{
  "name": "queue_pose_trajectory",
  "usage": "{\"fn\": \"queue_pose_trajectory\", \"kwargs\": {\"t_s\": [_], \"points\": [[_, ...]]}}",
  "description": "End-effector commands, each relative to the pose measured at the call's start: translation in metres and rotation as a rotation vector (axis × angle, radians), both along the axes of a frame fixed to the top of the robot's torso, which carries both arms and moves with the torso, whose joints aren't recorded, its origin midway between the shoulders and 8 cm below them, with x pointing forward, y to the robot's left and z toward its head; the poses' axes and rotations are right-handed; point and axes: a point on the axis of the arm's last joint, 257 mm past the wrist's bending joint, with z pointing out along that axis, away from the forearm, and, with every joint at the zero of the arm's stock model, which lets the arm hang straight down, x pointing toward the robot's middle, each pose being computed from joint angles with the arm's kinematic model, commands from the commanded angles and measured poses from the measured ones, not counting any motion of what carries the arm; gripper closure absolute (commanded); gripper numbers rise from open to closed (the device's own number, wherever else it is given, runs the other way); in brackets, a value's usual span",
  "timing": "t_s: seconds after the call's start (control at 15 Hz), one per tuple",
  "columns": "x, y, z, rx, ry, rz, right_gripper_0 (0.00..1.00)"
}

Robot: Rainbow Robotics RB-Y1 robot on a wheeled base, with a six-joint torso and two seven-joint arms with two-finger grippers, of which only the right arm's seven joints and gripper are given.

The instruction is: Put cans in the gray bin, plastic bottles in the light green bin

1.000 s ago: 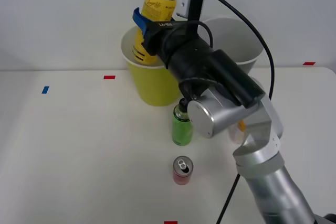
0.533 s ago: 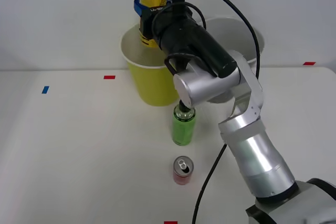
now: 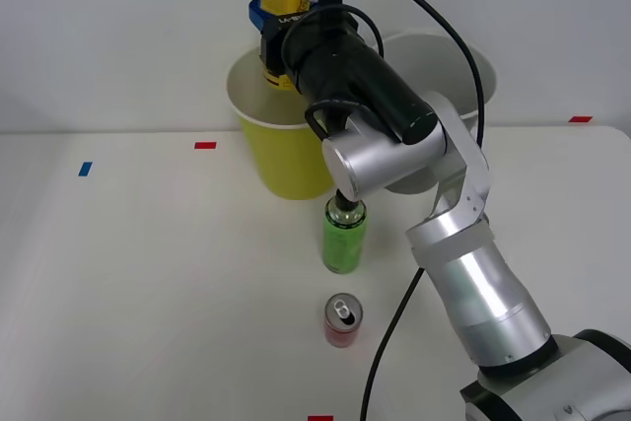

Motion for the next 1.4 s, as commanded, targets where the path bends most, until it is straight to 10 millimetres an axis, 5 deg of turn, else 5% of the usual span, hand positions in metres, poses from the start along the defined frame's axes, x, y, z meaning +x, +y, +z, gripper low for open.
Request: {"fn": "queue_pose_trajectory", "kwargs": {"t_s": [0.07, 0.27, 1.4], "points": [[0.000, 0.001, 0.000, 0.003, 0.002, 0.002, 0.71], [-0.002, 0.004, 0.000, 0.002, 0.002, 0.009, 0.00], [-0.014, 0.019, 0.006, 0.028, -0.034, 0.057, 0.00]]}}
